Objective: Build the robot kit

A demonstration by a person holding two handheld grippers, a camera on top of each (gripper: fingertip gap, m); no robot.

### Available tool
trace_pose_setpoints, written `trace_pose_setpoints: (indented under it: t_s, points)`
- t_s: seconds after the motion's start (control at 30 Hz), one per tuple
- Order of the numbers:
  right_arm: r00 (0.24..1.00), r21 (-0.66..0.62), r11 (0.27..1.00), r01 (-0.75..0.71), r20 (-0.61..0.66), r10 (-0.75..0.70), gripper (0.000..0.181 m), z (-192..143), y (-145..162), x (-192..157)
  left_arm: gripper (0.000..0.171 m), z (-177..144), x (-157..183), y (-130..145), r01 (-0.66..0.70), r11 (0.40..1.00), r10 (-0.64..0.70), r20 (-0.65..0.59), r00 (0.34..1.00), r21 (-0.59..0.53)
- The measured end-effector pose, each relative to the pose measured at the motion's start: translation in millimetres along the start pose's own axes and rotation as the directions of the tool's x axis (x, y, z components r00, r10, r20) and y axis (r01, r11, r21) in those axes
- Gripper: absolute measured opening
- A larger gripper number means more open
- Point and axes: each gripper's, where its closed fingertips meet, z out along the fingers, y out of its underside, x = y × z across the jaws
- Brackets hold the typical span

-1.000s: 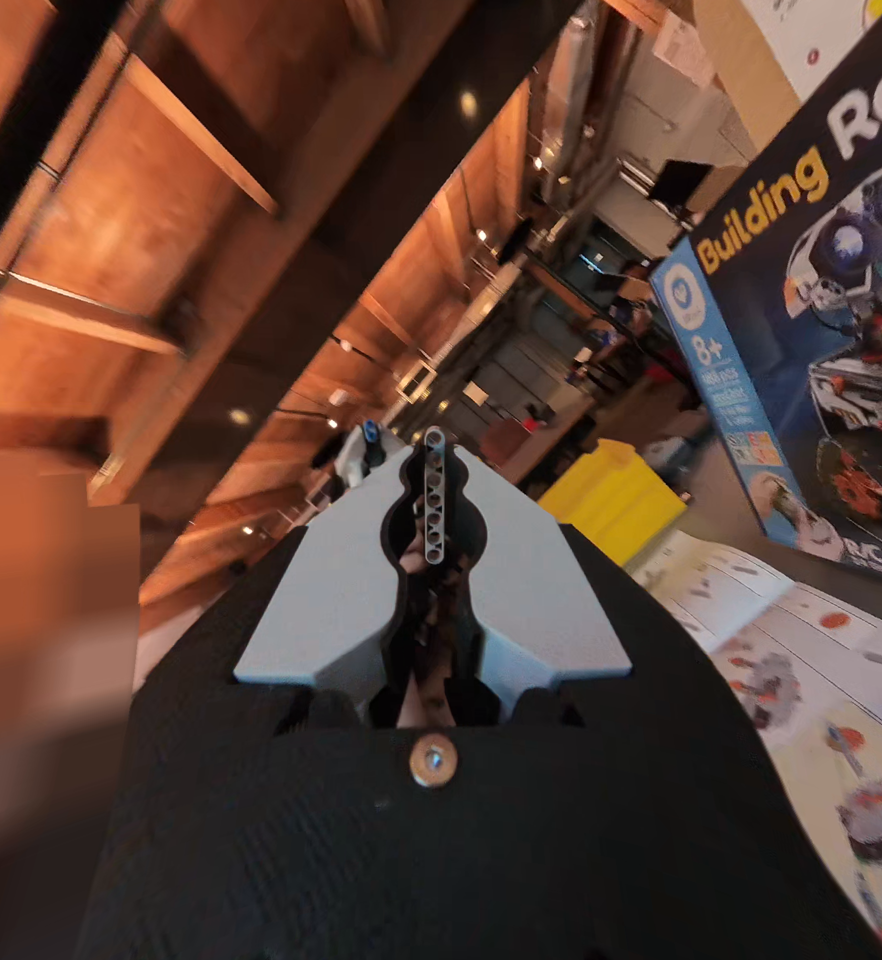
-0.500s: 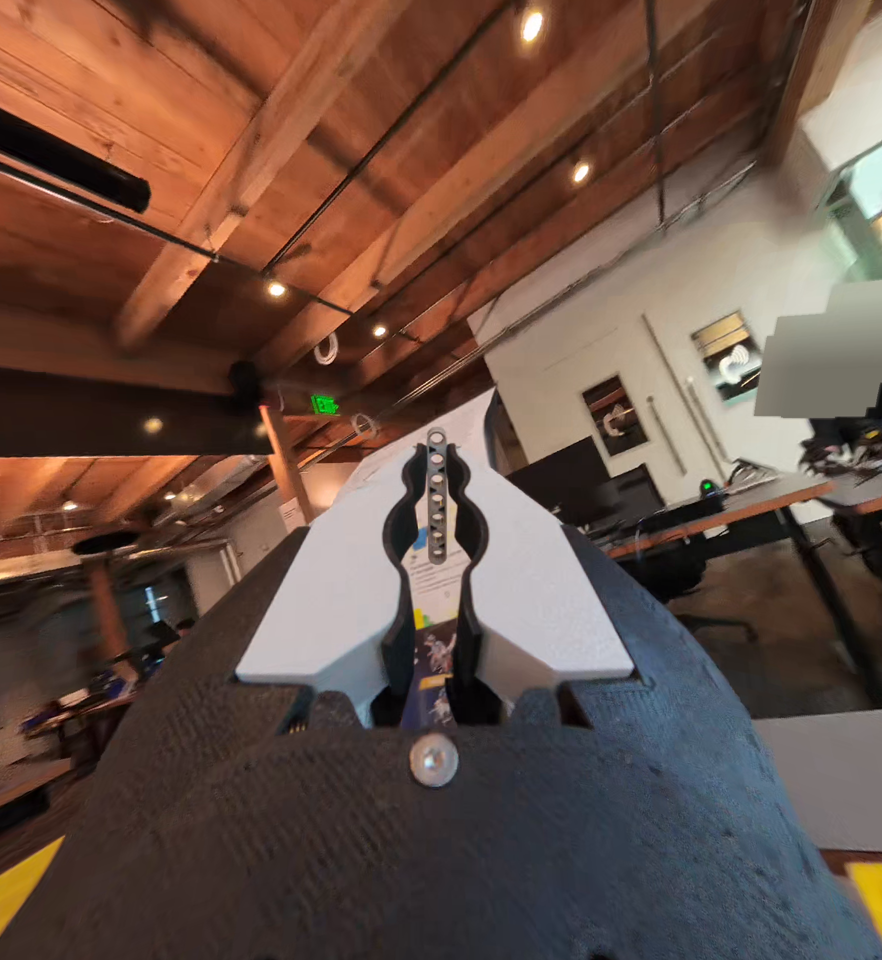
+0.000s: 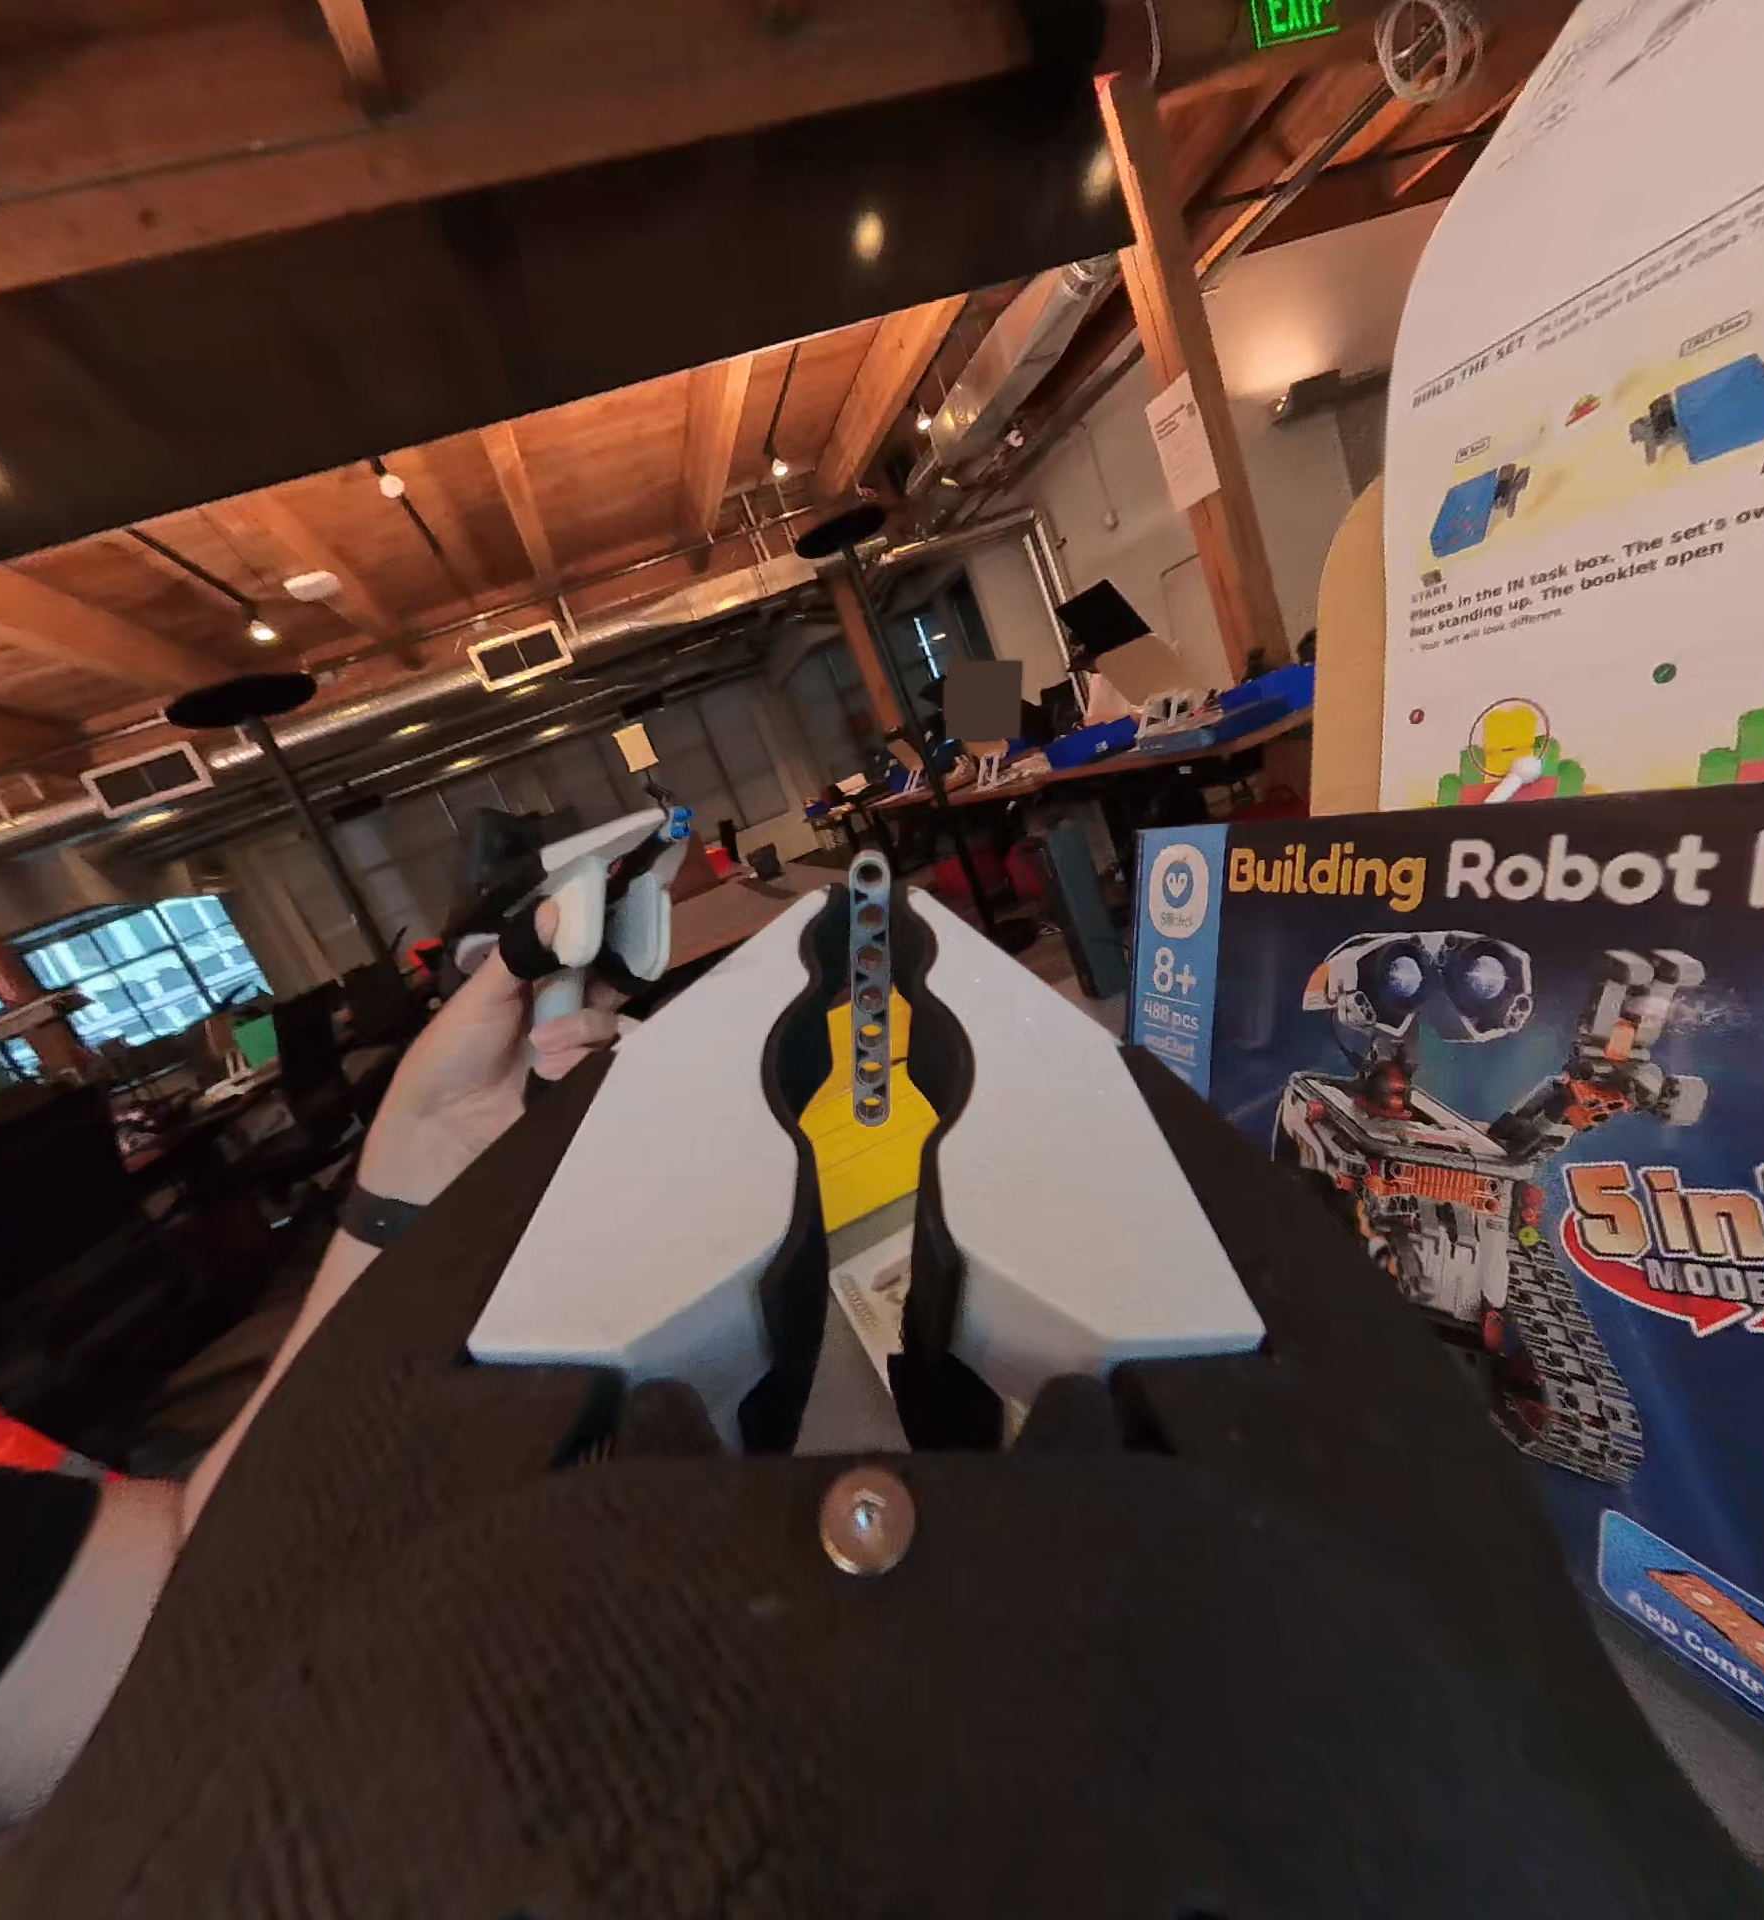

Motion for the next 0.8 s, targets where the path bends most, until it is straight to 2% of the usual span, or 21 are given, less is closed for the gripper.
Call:
trace_pose_setpoints:
  t_s: [0.1, 0.17, 0.23, 0.3, 0.33, 0.37, 0.4, 0.47, 0.5, 0.57, 0.67, 0.77, 0.8]
  points:
    - [0.988, 0.072, 0.987, 0.140, -0.070, -0.135, 0.005, 1, 3, -1, 0.006, 2, 4, -1, -0.131, 0.991, 0.131, 0.069, 0.989, -0.001]
    - [0.931, 0.172, 0.923, 0.343, -0.191, -0.310, 0.005, -18, -30, -5, 0.005, -7, 12, -16, -0.288, 0.957, 0.280, 0.160, 0.947, 0.031]
    - [0.810, 0.222, 0.803, 0.553, -0.367, -0.456, 0.005, -51, -74, -9, 0.006, -23, 25, -37, -0.476, 0.877, 0.442, 0.278, 0.853, 0.064]
    - [0.740, 0.259, 0.724, 0.639, -0.464, -0.487, 0.005, -80, -104, -16, 0.005, -44, 33, -58, -0.634, 0.770, 0.552, 0.421, 0.720, 0.075]
    - [0.742, 0.268, 0.724, 0.635, -0.472, -0.476, 0.005, -85, -110, -18, 0.005, -50, 37, -64, -0.677, 0.732, 0.577, 0.461, 0.674, 0.075]
    - [0.768, 0.267, 0.751, 0.604, -0.447, -0.458, 0.005, -83, -109, -17, 0.005, -52, 39, -64, -0.683, 0.727, 0.583, 0.465, 0.667, 0.068]
    - [0.809, 0.261, 0.792, 0.553, -0.396, -0.434, 0.006, -75, -104, -17, 0.006, -47, 40, -58, -0.651, 0.757, 0.573, 0.424, 0.701, 0.056]
    - [0.890, 0.244, 0.865, 0.438, -0.253, -0.380, 0.005, -53, -83, -20, 0.005, -27, 46, -36, -0.510, 0.859, 0.485, 0.246, 0.839, 0.047]
    - [0.916, 0.212, 0.897, 0.387, -0.203, -0.347, 0.005, -42, -70, -19, 0.006, -18, 50, -25, -0.420, 0.906, 0.410, 0.143, 0.901, 0.044]
    - [0.948, 0.119, 0.945, 0.306, -0.127, -0.291, 0.005, -21, -40, -14, 0.005, -2, 51, -6, -0.246, 0.969, 0.246, -0.012, 0.969, 0.009]
    - [0.983, 0.001, 0.983, 0.182, -0.024, -0.182, 0.005, -1, -3, -10, 0.006, 13, 39, 20, -0.135, 0.985, 0.128, -0.072, 0.989, -0.107]
    - [0.997, -0.067, 0.996, 0.052, 0.069, -0.047, 0.005, 9, 22, -7, 0.006, 22, 25, 62, -0.131, 0.930, 0.119, -0.055, 0.991, -0.344]
    - [0.996, -0.080, 0.997, 0.018, 0.084, -0.011, 0.006, 11, 28, -4, 0.006, 24, 22, 72, -0.129, 0.912, 0.118, -0.052, 0.992, -0.390]
